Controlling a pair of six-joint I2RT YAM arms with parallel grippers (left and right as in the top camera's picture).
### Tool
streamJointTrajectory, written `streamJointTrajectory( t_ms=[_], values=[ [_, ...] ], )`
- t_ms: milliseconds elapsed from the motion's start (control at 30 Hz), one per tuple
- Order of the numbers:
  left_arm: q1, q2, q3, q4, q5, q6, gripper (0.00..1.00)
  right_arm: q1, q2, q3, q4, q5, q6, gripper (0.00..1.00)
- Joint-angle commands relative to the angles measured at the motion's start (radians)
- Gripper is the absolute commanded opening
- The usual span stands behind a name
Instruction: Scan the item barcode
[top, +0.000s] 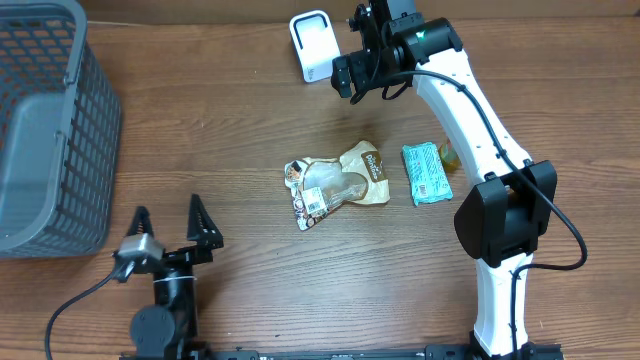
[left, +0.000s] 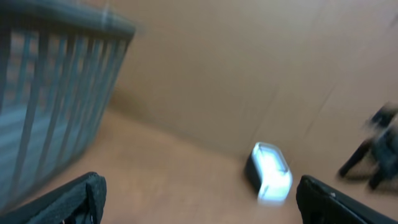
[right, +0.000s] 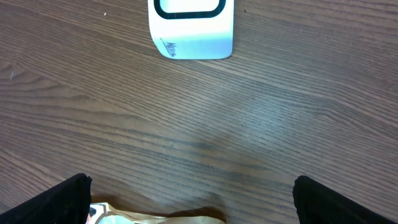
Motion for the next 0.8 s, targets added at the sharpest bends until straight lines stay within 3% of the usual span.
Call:
streamJointTrajectory(
  t_ms=[0, 333, 633, 767],
  values=[
    [-0.006, -0.008, -0.003, -0.150, -0.018, 0.029, 1.00, 0.003, 0.003, -0.002, 0.003, 0.010, 0.003, 1.00],
    [-0.006, -0.008, -0.003, -0.181, 0.007, 0.252, 1.00, 0.003, 0.003, -0.002, 0.003, 0.010, 0.003, 1.00],
    [-0.006, -0.008, -0.003, -0.184, 0.028, 0.284, 1.00, 0.003, 0.003, -0.002, 0.003, 0.010, 0.003, 1.00],
    [-0.006, -0.008, -0.003, -0.193, 0.108, 0.341, 1.00, 0.003, 0.003, -0.002, 0.003, 0.010, 0.003, 1.00]
  ],
)
